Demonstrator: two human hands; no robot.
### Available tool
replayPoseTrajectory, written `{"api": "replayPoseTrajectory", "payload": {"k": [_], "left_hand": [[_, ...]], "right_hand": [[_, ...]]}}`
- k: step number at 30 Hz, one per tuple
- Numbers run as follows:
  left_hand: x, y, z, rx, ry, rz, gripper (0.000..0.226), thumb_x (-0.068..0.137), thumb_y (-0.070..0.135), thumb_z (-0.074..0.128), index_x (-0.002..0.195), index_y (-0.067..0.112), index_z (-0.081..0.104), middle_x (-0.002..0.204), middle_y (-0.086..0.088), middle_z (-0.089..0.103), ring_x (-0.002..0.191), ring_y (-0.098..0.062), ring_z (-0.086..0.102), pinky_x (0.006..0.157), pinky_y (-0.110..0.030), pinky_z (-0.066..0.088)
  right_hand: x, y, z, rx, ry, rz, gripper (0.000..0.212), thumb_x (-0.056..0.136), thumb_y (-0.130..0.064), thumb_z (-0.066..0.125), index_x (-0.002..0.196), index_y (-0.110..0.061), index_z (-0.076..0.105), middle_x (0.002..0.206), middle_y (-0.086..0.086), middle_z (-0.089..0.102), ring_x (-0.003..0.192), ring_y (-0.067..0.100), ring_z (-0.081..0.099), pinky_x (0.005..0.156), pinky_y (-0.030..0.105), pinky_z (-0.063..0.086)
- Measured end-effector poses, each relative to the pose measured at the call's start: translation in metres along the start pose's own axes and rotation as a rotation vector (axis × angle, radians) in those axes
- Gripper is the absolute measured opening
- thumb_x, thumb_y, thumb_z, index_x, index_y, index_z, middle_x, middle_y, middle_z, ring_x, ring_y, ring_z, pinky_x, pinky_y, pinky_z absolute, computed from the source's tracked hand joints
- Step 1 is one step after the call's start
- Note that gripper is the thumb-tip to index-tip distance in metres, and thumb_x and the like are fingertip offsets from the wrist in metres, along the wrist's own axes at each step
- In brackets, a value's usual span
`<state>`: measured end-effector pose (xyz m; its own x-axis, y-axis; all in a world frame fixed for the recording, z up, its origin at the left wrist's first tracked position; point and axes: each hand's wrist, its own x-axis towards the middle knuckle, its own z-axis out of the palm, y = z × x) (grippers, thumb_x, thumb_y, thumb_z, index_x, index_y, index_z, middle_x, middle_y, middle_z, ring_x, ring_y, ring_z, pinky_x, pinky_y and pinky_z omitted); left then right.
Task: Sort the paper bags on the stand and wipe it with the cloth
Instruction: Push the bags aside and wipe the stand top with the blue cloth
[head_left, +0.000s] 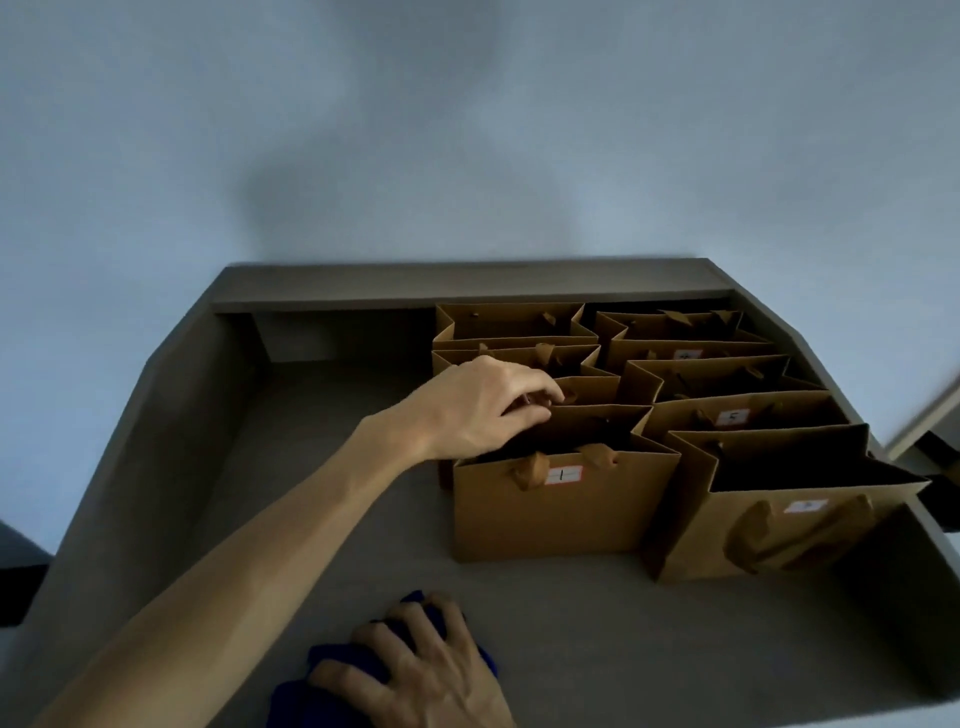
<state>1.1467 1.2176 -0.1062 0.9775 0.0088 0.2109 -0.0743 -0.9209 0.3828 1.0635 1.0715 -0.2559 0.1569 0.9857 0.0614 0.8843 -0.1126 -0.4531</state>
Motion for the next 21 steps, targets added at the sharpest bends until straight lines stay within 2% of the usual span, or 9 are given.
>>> {"api": "replayPoseTrajectory", "payload": {"k": [2, 3, 6, 8, 12, 15, 16, 18, 21], "left_hand": [[-0.028, -0.003, -0.015, -0.053, 0.094, -0.021, 0.030, 0.095, 0.026, 0.054, 0.124, 0.023, 0.058, 0.118, 0.008, 0.064, 0.102, 0.000, 0.060, 0.087, -0.018, 0.051], [-0.042, -0.005, -0.023, -0.068, 0.139, -0.039, 0.029, 0.095, 0.025, 0.054, 0.123, 0.022, 0.059, 0.116, 0.008, 0.064, 0.101, 0.000, 0.060, 0.086, -0.017, 0.051], [-0.082, -0.014, -0.042, -0.078, 0.266, -0.110, 0.028, 0.094, 0.022, 0.055, 0.121, 0.019, 0.062, 0.115, 0.007, 0.066, 0.101, -0.001, 0.062, 0.084, -0.016, 0.052], [-0.107, -0.022, -0.050, -0.079, 0.343, -0.176, 0.026, 0.094, 0.021, 0.056, 0.119, 0.019, 0.064, 0.112, 0.009, 0.067, 0.101, 0.001, 0.062, 0.083, -0.016, 0.052], [-0.162, -0.038, -0.048, -0.173, 0.472, -0.374, 0.023, 0.094, 0.024, 0.056, 0.114, 0.021, 0.065, 0.106, 0.014, 0.069, 0.100, 0.002, 0.064, 0.084, -0.018, 0.053], [-0.200, -0.044, -0.025, -0.199, 0.525, -0.499, 0.022, 0.093, 0.023, 0.055, 0.112, 0.021, 0.066, 0.105, 0.015, 0.068, 0.100, 0.004, 0.063, 0.084, -0.021, 0.054], [-0.211, -0.044, -0.014, -0.197, 0.528, -0.537, 0.021, 0.093, 0.024, 0.055, 0.111, 0.023, 0.066, 0.106, 0.017, 0.067, 0.100, 0.005, 0.062, 0.085, -0.020, 0.053], [-0.227, -0.040, 0.015, -0.175, 0.482, -0.582, 0.021, 0.093, 0.033, 0.055, 0.112, 0.029, 0.065, 0.109, 0.022, 0.064, 0.105, 0.007, 0.058, 0.089, -0.020, 0.050], [-0.240, -0.027, 0.062, -0.061, 0.248, -0.600, 0.041, 0.091, 0.059, 0.045, 0.127, 0.041, 0.051, 0.131, 0.027, 0.048, 0.121, 0.005, 0.044, 0.102, -0.024, 0.039]], "right_hand": [[0.002, 0.001, -0.004, -0.182, 0.023, -0.129, 0.052, 0.081, -0.066, 0.058, 0.129, -0.051, 0.044, 0.121, -0.020, 0.051, 0.107, 0.009, 0.056, 0.091, 0.039, 0.055], [0.004, 0.004, -0.007, -0.203, -0.036, -0.184, 0.054, 0.084, -0.065, 0.047, 0.135, -0.049, 0.037, 0.127, -0.015, 0.050, 0.113, 0.015, 0.055, 0.095, 0.044, 0.051], [0.037, -0.006, -0.006, -0.168, -0.035, -0.263, 0.057, 0.090, -0.054, 0.049, 0.142, -0.040, 0.031, 0.138, 0.000, 0.044, 0.126, 0.030, 0.042, 0.108, 0.058, 0.029], [0.055, -0.020, -0.005, -0.146, -0.062, -0.283, 0.055, 0.093, -0.051, 0.049, 0.143, -0.036, 0.030, 0.141, 0.003, 0.041, 0.128, 0.033, 0.036, 0.111, 0.058, 0.020], [0.075, -0.018, -0.004, -0.084, 0.022, -0.299, 0.061, 0.091, -0.060, 0.049, 0.143, -0.032, 0.034, 0.142, -0.002, 0.041, 0.131, 0.025, 0.036, 0.112, 0.050, 0.029], [0.056, 0.001, -0.015, 0.081, 0.062, -0.335, 0.062, 0.094, -0.061, 0.047, 0.146, -0.032, 0.033, 0.148, -0.008, 0.035, 0.141, 0.012, 0.026, 0.116, 0.034, 0.029], [0.045, 0.012, -0.020, 0.101, 0.084, -0.339, 0.058, 0.095, -0.059, 0.047, 0.145, -0.032, 0.036, 0.147, -0.010, 0.037, 0.139, 0.009, 0.028, 0.114, 0.030, 0.032], [0.024, 0.037, -0.025, 0.101, 0.168, -0.335, 0.042, 0.098, -0.050, 0.048, 0.136, -0.032, 0.048, 0.135, -0.011, 0.048, 0.126, 0.006, 0.043, 0.102, 0.028, 0.045], [0.004, 0.072, -0.022, 0.036, 0.260, -0.291, 0.021, 0.099, -0.041, 0.049, 0.111, -0.031, 0.064, 0.111, -0.013, 0.057, 0.102, 0.004, 0.054, 0.079, 0.031, 0.054]]}}
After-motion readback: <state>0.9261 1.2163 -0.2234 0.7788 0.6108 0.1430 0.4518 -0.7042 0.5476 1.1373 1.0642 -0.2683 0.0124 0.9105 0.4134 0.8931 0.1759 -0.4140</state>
